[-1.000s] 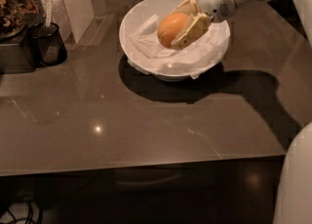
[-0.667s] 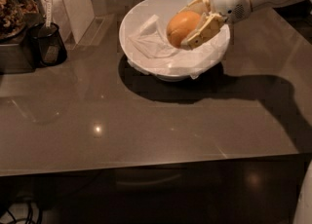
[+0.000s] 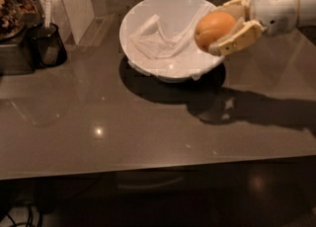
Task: Pick orange from white bowl
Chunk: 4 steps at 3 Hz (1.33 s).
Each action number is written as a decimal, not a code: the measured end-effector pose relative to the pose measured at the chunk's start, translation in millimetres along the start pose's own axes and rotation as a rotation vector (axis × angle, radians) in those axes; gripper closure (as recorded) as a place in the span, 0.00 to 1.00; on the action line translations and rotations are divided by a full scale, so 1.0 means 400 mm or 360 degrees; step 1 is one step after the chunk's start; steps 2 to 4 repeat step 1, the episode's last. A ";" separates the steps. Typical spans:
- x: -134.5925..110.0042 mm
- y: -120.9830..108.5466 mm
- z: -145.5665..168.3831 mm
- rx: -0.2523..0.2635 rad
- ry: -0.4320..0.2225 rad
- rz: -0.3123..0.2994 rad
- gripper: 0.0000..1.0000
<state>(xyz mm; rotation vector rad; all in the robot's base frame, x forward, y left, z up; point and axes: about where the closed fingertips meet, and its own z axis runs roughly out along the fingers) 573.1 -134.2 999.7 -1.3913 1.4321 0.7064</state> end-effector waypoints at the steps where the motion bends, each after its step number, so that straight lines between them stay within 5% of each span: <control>1: 0.017 0.054 -0.076 0.0122 -0.0009 0.0070 1.00; 4: 0.017 0.054 -0.076 0.0122 -0.0009 0.0070 1.00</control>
Offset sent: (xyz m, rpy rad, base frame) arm 0.0000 0.0000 0.0000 0.0000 0.0000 0.0000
